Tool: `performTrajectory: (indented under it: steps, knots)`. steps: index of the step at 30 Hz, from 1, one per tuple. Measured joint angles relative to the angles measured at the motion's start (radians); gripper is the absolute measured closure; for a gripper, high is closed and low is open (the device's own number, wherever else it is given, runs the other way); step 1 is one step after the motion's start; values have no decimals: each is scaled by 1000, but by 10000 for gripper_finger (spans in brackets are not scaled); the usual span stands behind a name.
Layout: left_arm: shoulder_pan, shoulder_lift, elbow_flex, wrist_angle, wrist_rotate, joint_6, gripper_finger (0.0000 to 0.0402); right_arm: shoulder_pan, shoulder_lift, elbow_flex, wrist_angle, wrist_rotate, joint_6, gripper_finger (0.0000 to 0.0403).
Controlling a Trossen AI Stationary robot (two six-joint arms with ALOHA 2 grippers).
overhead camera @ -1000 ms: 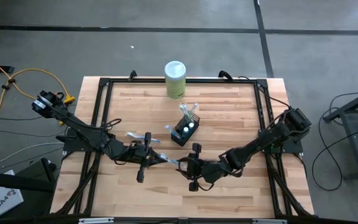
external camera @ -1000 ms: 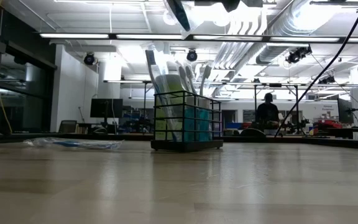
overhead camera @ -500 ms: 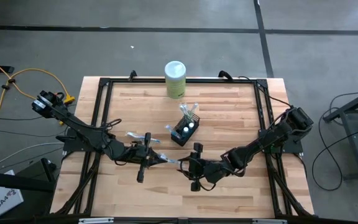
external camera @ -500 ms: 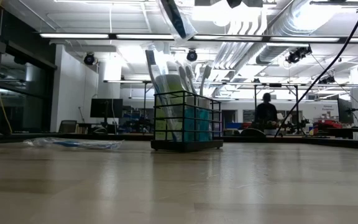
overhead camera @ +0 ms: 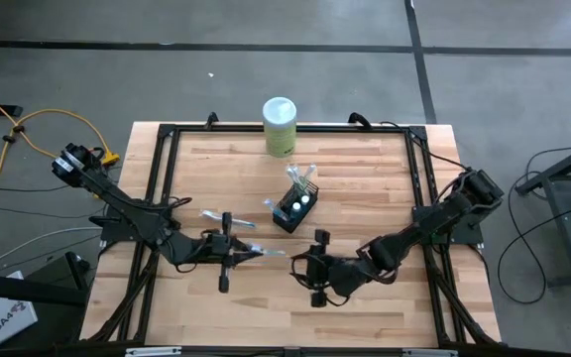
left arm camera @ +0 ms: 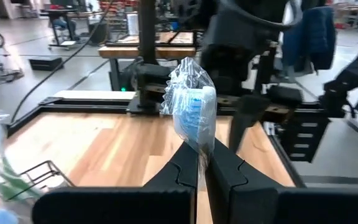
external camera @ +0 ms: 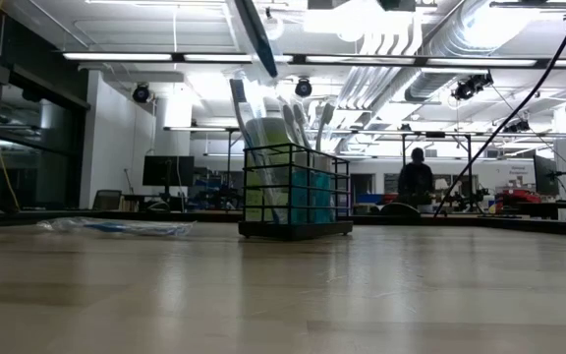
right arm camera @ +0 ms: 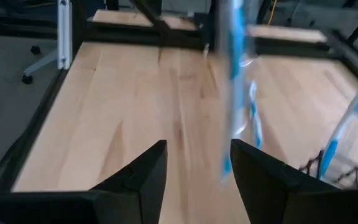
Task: Pick & Place toothbrushing station
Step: Put the right blue toothbrush into the left section of the black wire organizer
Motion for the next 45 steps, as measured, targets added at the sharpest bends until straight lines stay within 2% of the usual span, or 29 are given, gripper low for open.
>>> performTrajectory:
  steps: [7, 14, 21, 35, 45]
  knots:
    - [80, -5, 0, -4, -40, 1, 400, 75, -46, 0, -199, 0, 232, 237]
    - [218, -26, 0, -122, -53, -76, 400, 149, -50, 0, -242, -2, 377, 251]
    - [311, -27, 0, -162, -45, -110, 400, 186, -50, 0, -232, 25, 391, 264]
    - [341, -22, 0, -261, 12, -201, 400, 188, -50, 0, -232, 26, 393, 270]
    - [453, 1, 0, -291, 177, -261, 400, 188, -49, 0, -231, 27, 393, 270]
